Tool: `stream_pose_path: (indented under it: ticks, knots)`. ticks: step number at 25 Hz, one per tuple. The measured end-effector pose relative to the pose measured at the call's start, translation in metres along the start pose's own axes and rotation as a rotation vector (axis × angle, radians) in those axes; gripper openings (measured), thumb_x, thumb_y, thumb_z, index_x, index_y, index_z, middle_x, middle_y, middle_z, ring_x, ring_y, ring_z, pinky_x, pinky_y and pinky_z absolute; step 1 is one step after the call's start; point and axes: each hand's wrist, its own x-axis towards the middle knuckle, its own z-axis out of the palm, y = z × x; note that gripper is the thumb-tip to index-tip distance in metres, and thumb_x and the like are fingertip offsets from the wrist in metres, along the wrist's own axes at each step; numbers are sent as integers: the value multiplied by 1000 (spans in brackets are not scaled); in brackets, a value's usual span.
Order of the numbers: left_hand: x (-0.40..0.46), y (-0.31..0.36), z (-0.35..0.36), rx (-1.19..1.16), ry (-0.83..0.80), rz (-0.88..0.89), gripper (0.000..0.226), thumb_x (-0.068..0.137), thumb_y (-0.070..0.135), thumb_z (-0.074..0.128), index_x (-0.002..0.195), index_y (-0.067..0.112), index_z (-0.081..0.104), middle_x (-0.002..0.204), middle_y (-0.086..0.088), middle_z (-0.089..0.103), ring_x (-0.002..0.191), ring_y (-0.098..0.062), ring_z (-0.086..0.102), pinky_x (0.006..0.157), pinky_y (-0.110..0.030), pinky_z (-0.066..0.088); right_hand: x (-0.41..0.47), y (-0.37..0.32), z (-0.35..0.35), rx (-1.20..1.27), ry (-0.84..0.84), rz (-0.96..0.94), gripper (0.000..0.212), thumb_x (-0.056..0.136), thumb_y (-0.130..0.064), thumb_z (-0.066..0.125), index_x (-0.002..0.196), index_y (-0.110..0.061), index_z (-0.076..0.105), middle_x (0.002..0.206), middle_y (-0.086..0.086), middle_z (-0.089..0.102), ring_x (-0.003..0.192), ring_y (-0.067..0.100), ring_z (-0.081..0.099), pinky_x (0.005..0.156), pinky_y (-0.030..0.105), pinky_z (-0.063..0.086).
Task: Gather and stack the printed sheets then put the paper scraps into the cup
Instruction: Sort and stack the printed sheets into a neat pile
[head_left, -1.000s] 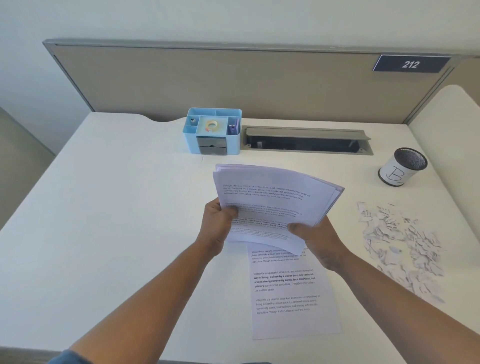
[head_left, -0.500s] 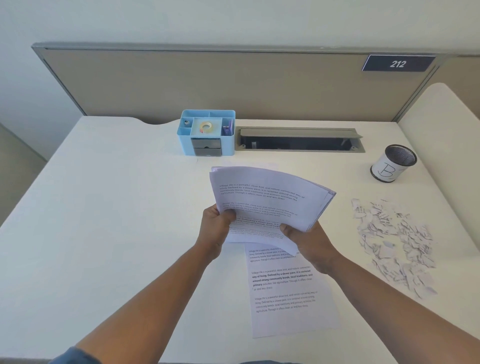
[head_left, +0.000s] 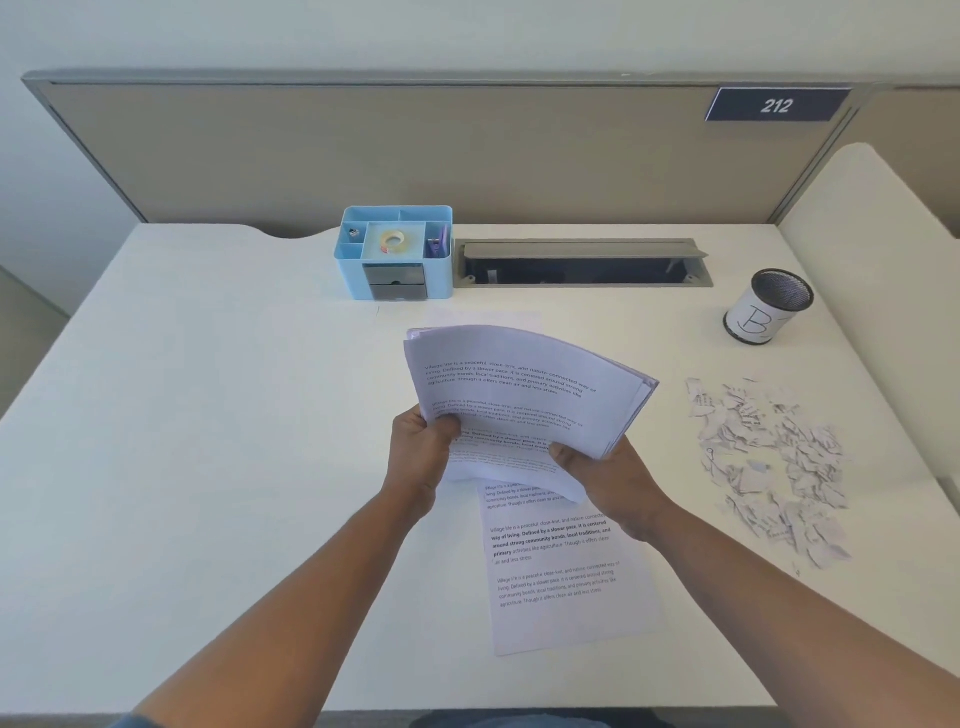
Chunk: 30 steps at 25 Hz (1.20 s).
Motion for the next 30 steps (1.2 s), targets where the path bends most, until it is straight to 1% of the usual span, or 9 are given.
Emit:
stream_pose_path:
  ticks: [5, 9, 11, 14, 17, 18, 21, 27, 30]
  knots:
    - [1, 2, 3, 4, 38, -15, 19, 64, 10, 54, 74, 14, 70, 78, -1, 68, 78, -23, 58, 74, -35, 46, 3, 4, 0, -24, -12, 15, 25, 97, -36, 68, 122, -38, 67, 119, -14, 73, 117, 12, 65, 107, 48, 50]
    - [1, 2, 8, 30, 82, -5, 29, 62, 9, 54, 85, -2, 67, 80, -5, 65, 76, -23, 57, 73, -35, 46, 6, 3, -8, -74, -24, 11, 17, 99, -37, 66, 115, -40, 70, 115, -13, 74, 112, 12, 66, 101, 42, 53]
    - [-1, 6, 12, 31, 83, -12, 33, 60, 8, 54, 88, -1, 70, 80, -3, 69, 71, -20, 63, 66, -30, 53, 5, 0, -17, -93, -35, 8, 17, 98, -37, 67, 114, -36, 72, 111, -10, 75, 105, 13, 68, 92, 36, 55]
    - [-5, 11, 24, 41, 48, -63, 42, 58, 6, 55, 95, -2, 72, 84, -4, 75, 74, -22, 70, 65, -31, 60, 1, -7, -37, -28, -81, 22, 12, 98, -24, 69, 107, -30, 76, 107, -6, 78, 99, 10, 71, 86, 28, 55]
    - [-15, 7, 39, 89, -2, -123, 39, 67, 0, 57, 104, -1, 70, 91, -5, 77, 82, -27, 71, 65, -30, 60, -4, -14, -59, 76, -114, 61, 17, 95, -12, 71, 110, -17, 77, 108, 3, 79, 101, 20, 74, 92, 35, 58]
    - [-19, 6, 43, 103, -38, -141, 38, 74, -4, 56, 108, 2, 70, 95, -4, 78, 86, -29, 72, 67, -31, 61, -4, -15, -66, 116, -117, 70, 19, 94, -7, 71, 111, -12, 76, 107, 6, 79, 100, 24, 75, 91, 37, 59]
    - [-33, -1, 46, 84, -213, -198, 48, 83, -9, 55, 127, 10, 62, 118, -8, 76, 109, -35, 72, 96, -53, 58, -8, -19, -84, 206, -103, 115, 21, 89, 4, 69, 104, -9, 76, 100, 9, 80, 89, 28, 76, 81, 39, 62]
    - [-61, -6, 40, -227, -387, -267, 54, 92, 8, 66, 145, 9, 54, 141, -22, 61, 130, -44, 58, 108, -62, 47, -12, -16, -96, 296, -163, 218, 23, 85, 5, 70, 105, -3, 76, 103, 17, 78, 88, 35, 74, 86, 52, 60]
    - [-67, -13, 36, -263, -406, -326, 55, 94, 11, 65, 148, 10, 51, 146, -22, 57, 134, -44, 55, 111, -66, 42, -13, -18, -92, 296, -180, 212, 18, 84, 6, 70, 95, -7, 77, 95, 14, 78, 79, 30, 74, 79, 46, 61]
